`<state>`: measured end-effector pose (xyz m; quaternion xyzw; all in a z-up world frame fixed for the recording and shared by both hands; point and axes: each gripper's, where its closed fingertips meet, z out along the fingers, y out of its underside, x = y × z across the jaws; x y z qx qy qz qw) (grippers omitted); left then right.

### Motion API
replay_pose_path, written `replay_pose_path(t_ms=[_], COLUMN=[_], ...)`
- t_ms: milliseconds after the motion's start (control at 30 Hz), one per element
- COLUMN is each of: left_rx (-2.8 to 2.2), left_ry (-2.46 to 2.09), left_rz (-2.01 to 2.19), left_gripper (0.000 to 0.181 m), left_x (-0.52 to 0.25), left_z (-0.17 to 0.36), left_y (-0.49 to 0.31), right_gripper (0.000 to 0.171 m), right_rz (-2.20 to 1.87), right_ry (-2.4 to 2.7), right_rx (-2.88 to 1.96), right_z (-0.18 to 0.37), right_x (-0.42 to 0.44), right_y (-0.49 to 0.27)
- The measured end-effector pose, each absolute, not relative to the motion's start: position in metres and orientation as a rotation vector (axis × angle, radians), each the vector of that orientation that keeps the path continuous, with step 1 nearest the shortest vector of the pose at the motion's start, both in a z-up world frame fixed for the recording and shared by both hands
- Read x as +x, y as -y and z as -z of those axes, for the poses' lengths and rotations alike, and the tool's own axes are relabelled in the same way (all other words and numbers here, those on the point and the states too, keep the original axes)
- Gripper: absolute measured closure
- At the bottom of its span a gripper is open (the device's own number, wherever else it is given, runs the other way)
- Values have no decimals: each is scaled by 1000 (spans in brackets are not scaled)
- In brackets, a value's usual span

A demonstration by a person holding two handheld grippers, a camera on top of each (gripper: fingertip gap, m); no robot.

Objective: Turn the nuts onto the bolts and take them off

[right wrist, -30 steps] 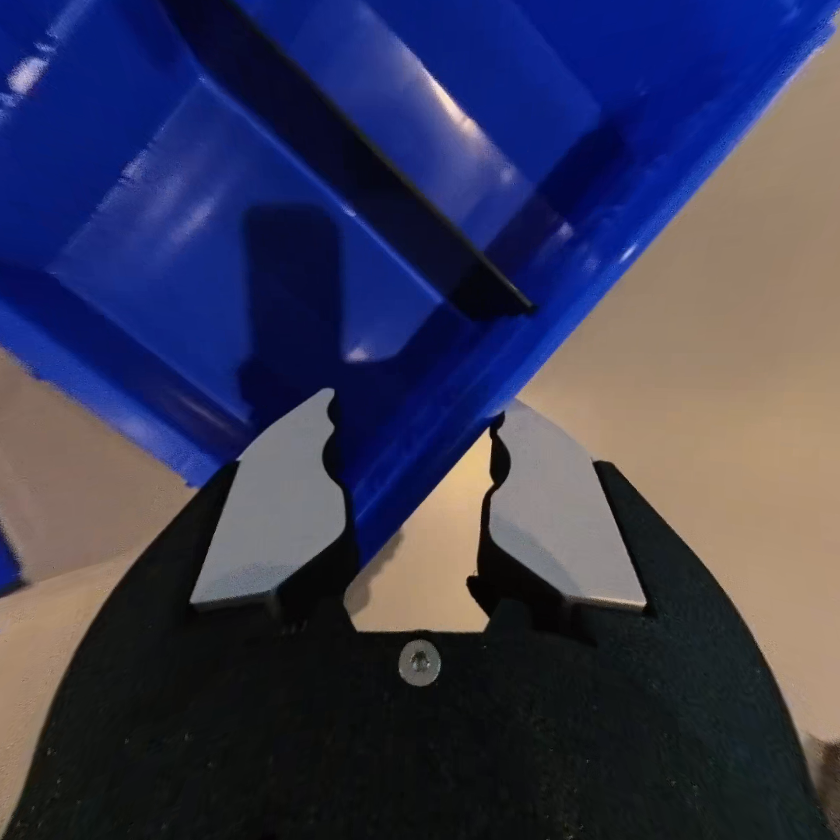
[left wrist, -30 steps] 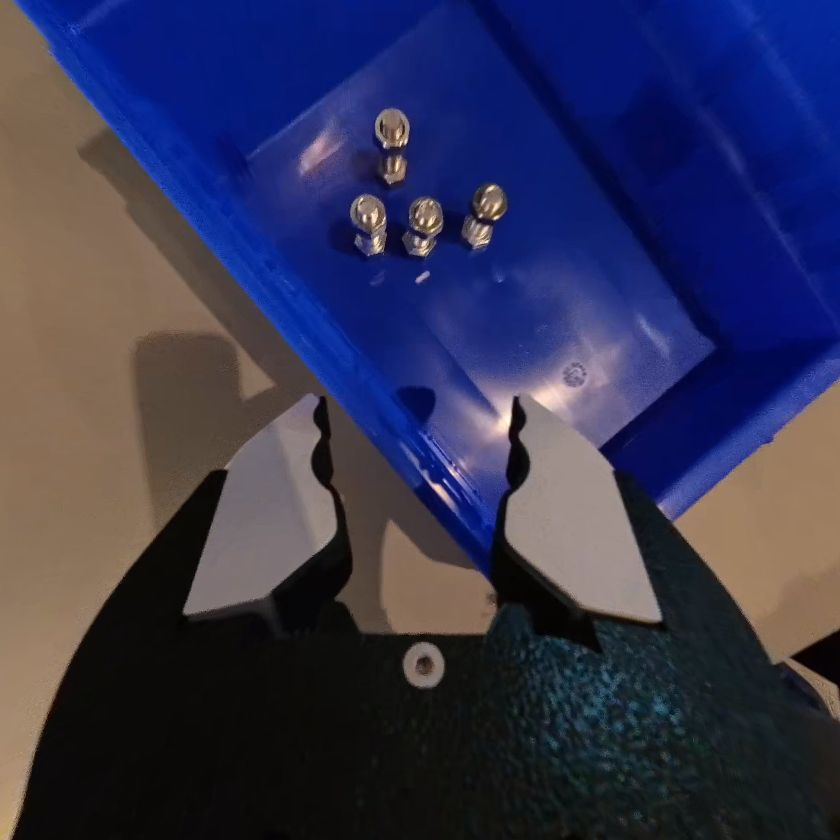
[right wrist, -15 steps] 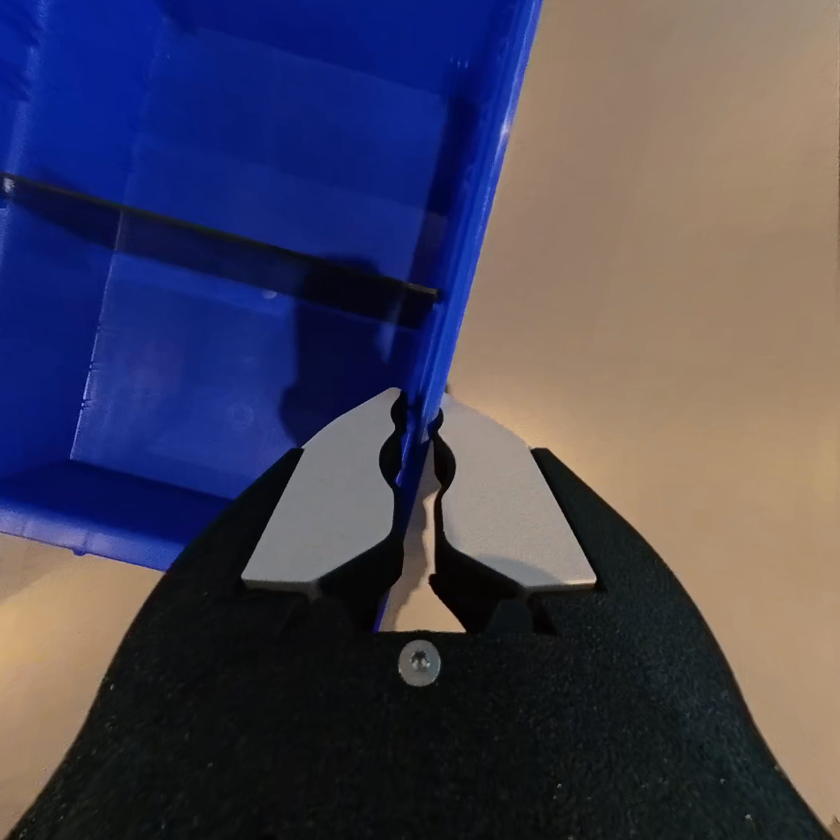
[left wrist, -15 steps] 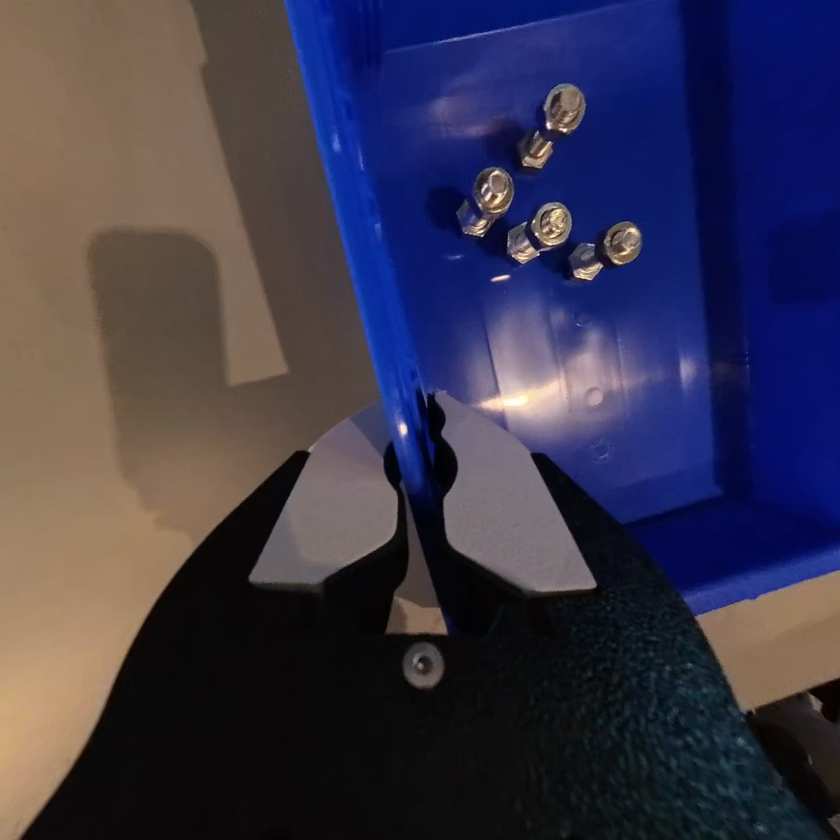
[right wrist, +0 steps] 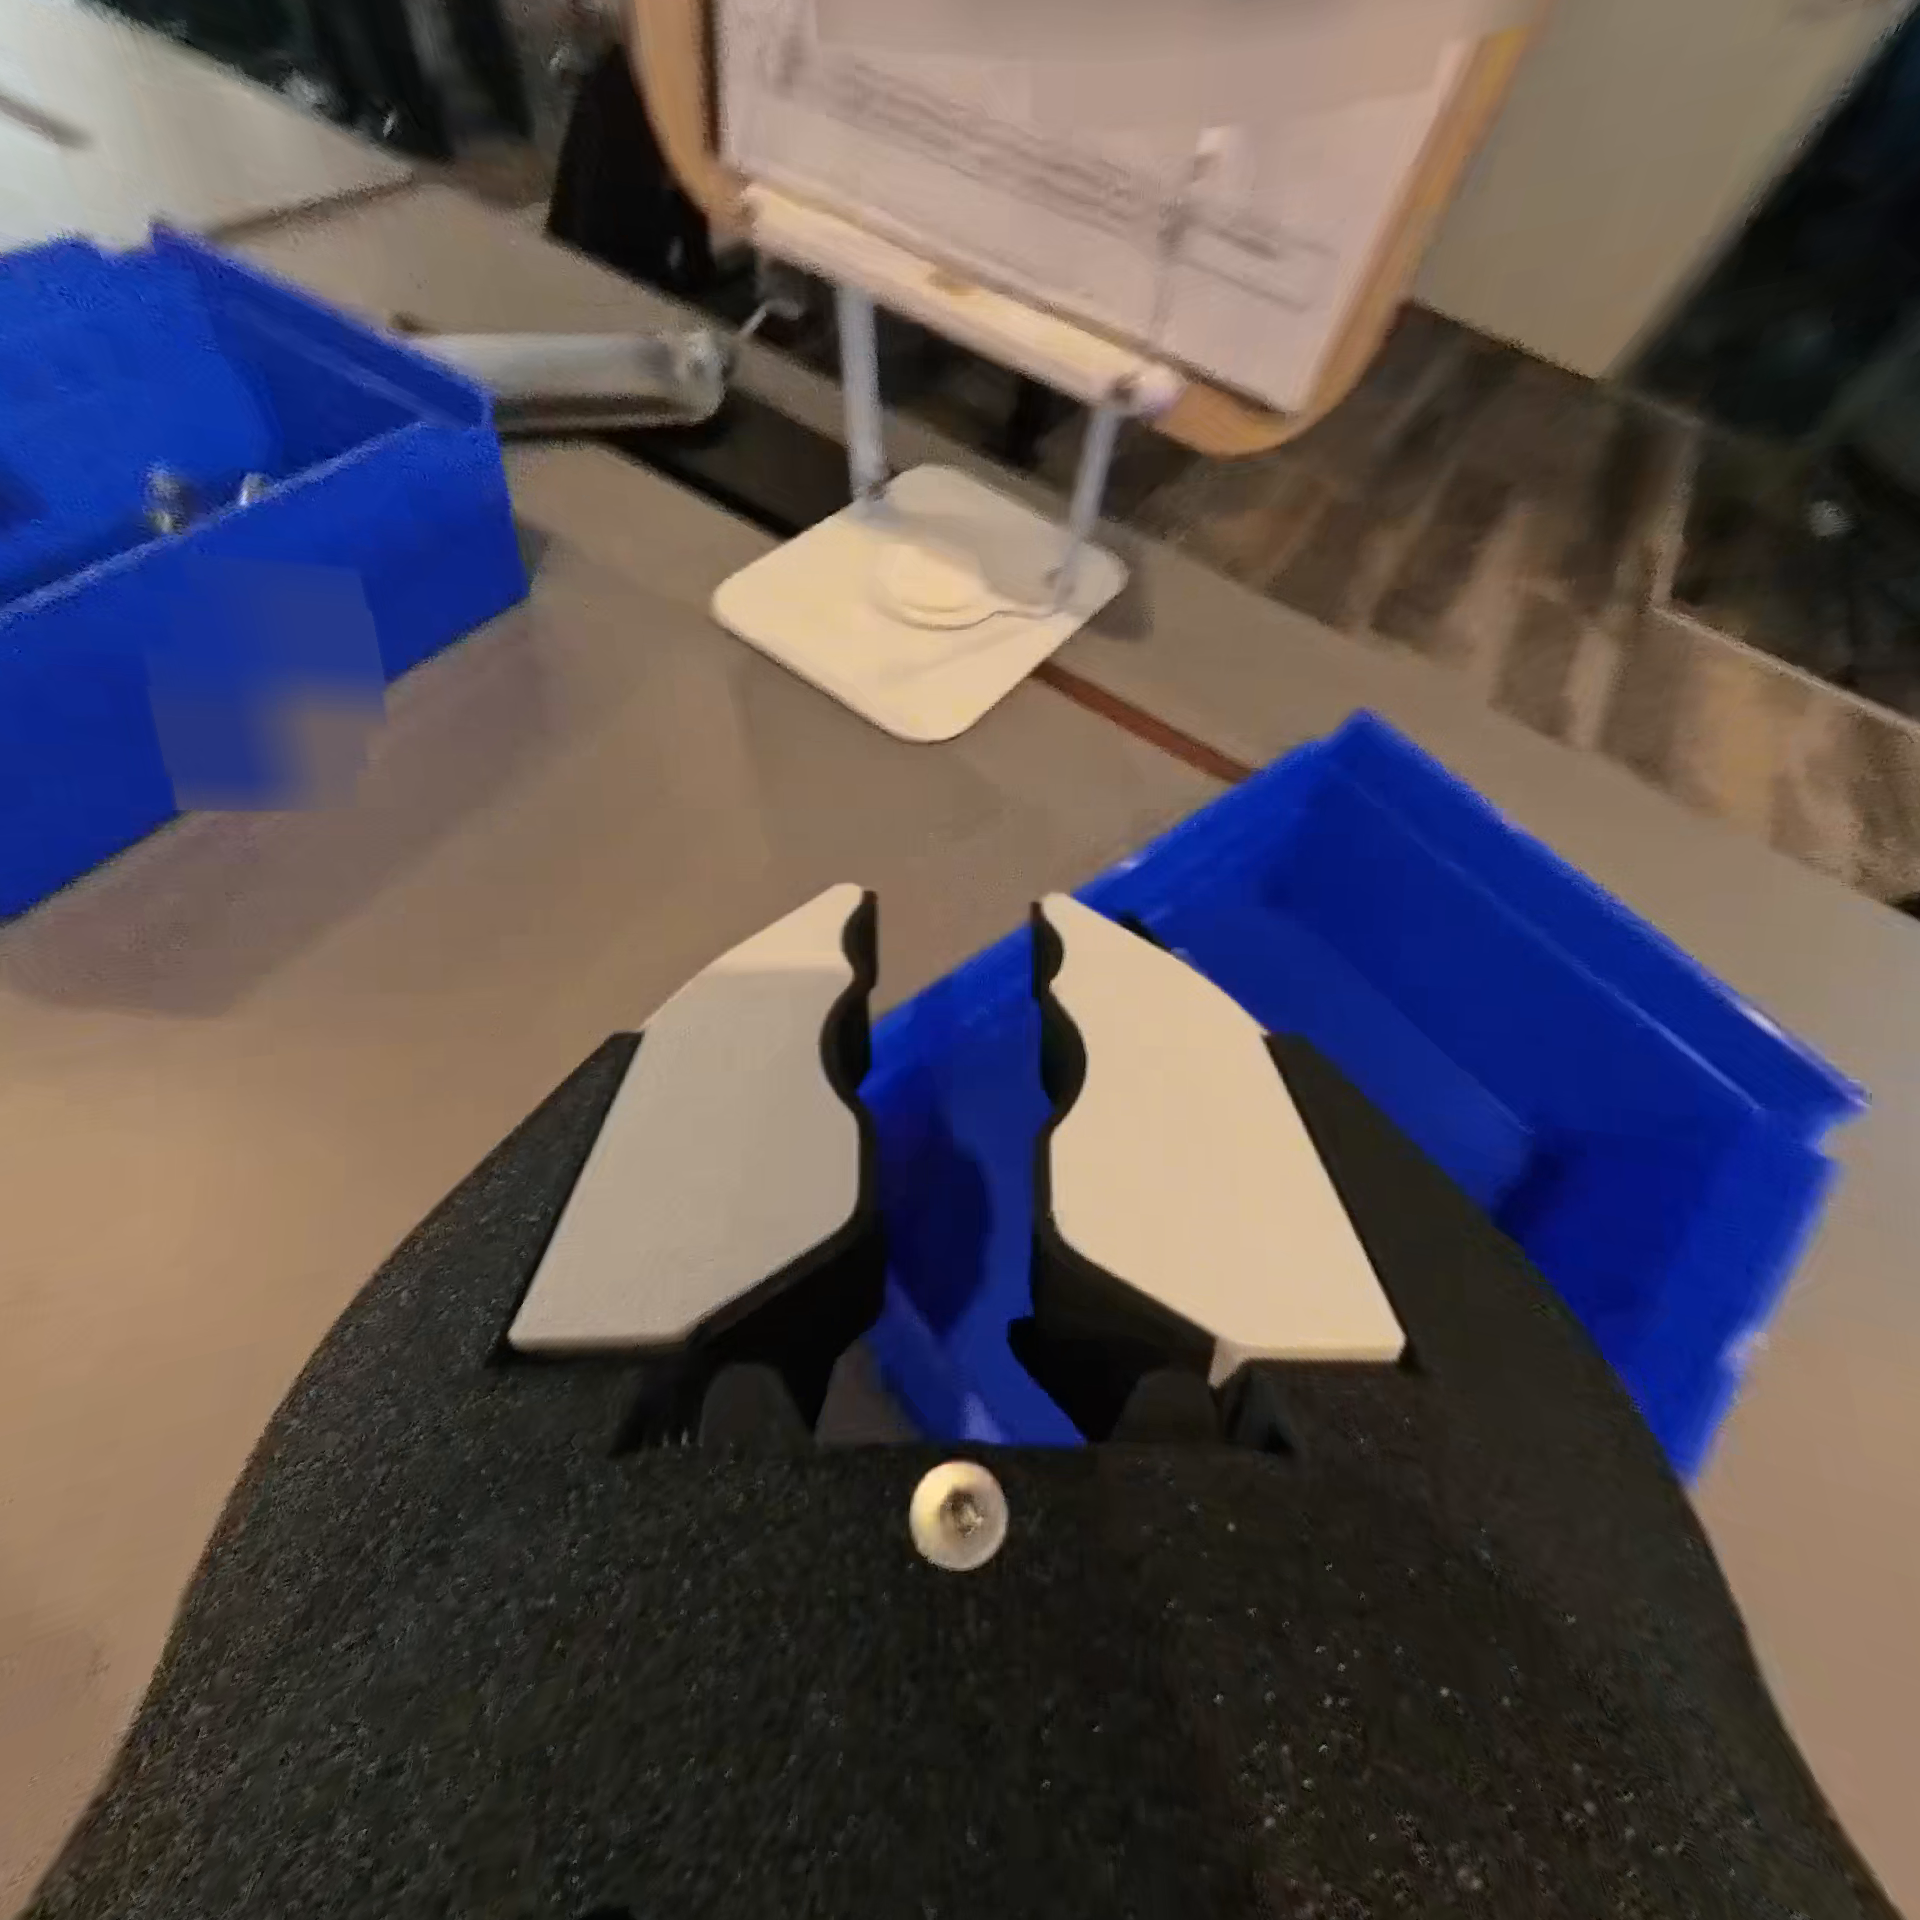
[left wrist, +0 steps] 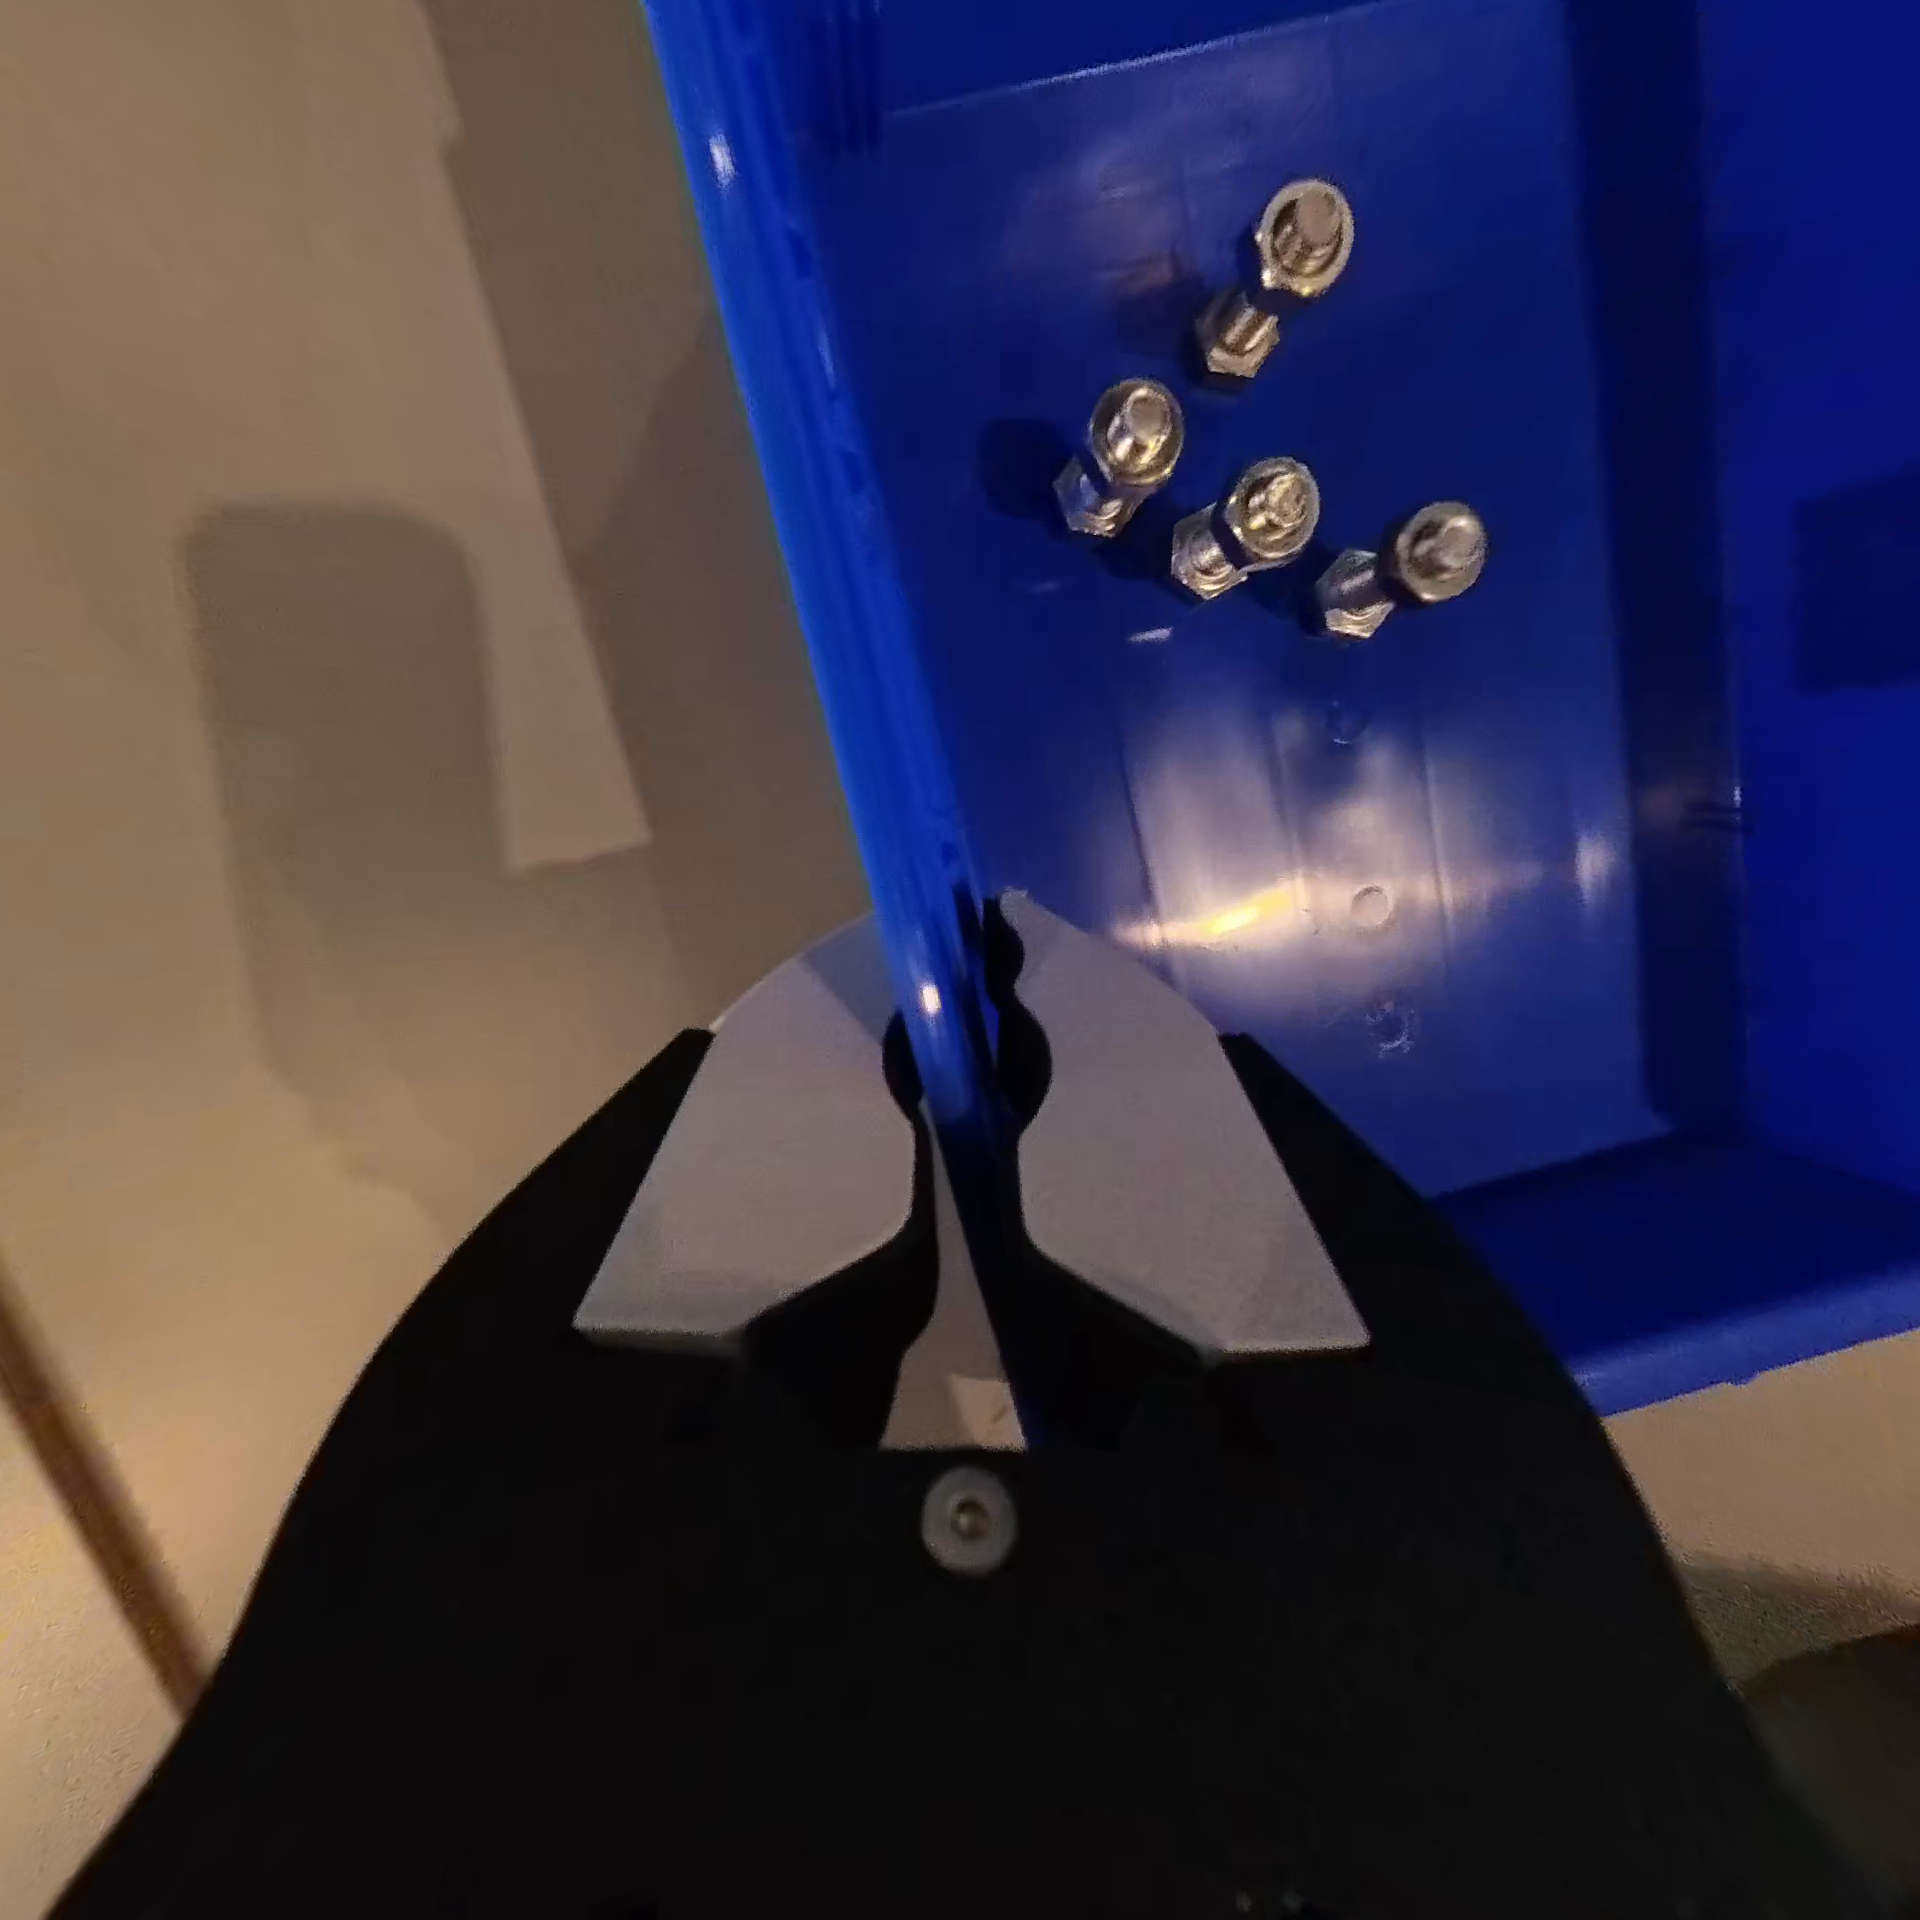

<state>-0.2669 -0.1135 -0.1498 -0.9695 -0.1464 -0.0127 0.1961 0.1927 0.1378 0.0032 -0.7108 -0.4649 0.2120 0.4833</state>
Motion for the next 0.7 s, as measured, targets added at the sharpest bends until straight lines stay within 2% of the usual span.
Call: replay_pose_path(t_ms=[33, 167, 300, 400, 433, 600, 700], left_rx=[-2717, -2699, -2695, -2604, -2537, -2159, -1998], left_ry=[412, 461, 425, 455, 465, 453, 435], left_rz=[30, 42, -20, -86, -106, -116, -123], left_gripper=[175, 175, 173, 156, 154, 149, 144], left_x=[-278, -316, -340, -349, -349, -318, -288], left_z=[150, 150, 149, 131, 120, 56, 40], left_y=[119, 139, 148, 151, 151, 146, 142], right_gripper=[139, 148, 161, 167, 171, 171, 171], right_rz=[-527, -759, -443, -281, -265, -152, -333], right_ry=[1175, 1263, 1225, 1133, 1101, 1019, 1148], right_rx=[-1757, -1766, -1873, -1999, -2014, -2071, -1896], right_z=[6, 37, 82, 107, 108, 104, 73], right_x=[180, 120, 98, 107, 110, 133, 84], right_y=[-133, -96, -120, -152, -158, -176, -144])
